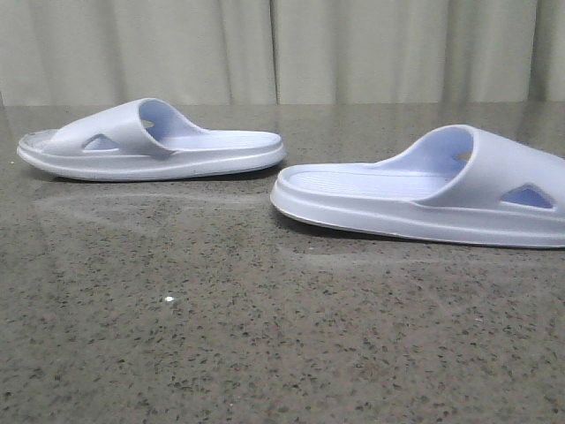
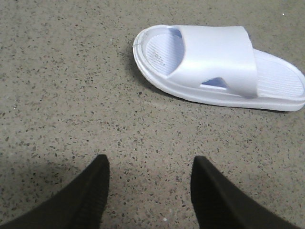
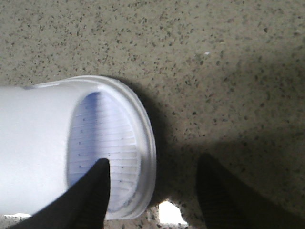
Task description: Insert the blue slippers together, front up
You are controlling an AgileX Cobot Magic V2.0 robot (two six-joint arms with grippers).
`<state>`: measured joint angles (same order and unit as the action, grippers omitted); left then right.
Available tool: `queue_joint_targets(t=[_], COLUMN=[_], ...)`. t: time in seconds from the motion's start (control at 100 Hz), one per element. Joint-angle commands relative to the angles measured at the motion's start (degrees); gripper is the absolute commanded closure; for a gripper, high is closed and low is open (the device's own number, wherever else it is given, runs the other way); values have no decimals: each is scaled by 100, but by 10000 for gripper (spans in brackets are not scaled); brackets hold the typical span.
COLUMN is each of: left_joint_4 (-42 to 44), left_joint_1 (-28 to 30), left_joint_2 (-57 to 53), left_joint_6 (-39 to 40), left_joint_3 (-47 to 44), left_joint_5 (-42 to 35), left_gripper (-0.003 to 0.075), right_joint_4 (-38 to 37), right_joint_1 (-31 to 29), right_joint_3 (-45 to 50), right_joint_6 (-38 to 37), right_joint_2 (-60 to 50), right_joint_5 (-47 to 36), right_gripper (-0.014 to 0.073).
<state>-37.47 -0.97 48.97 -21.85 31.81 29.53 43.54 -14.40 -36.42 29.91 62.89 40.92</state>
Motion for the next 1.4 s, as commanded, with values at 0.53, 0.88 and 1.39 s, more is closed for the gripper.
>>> queue_joint_targets(t=[0.53, 0.88, 1.39], left_joint_4=[-254, -878, -2182], left_joint_1=[-29, -29, -19], left_joint_2=[71, 781, 2760], left_joint_6=[-85, -675, -1518], left_joint_3=[234, 677, 2057], left_joint_5=[-367, -253, 448], left_gripper=[379, 379, 379], right_joint_4=[1998, 1998, 1998], right_joint_1=[-702, -702, -702], right_joint_3=[-187, -187, -187], right_joint_6=[1809, 1837, 1846], right_joint_2=[1121, 1133, 1133], right_joint_5=[1214, 1138, 1101], right_gripper=[425, 701, 701])
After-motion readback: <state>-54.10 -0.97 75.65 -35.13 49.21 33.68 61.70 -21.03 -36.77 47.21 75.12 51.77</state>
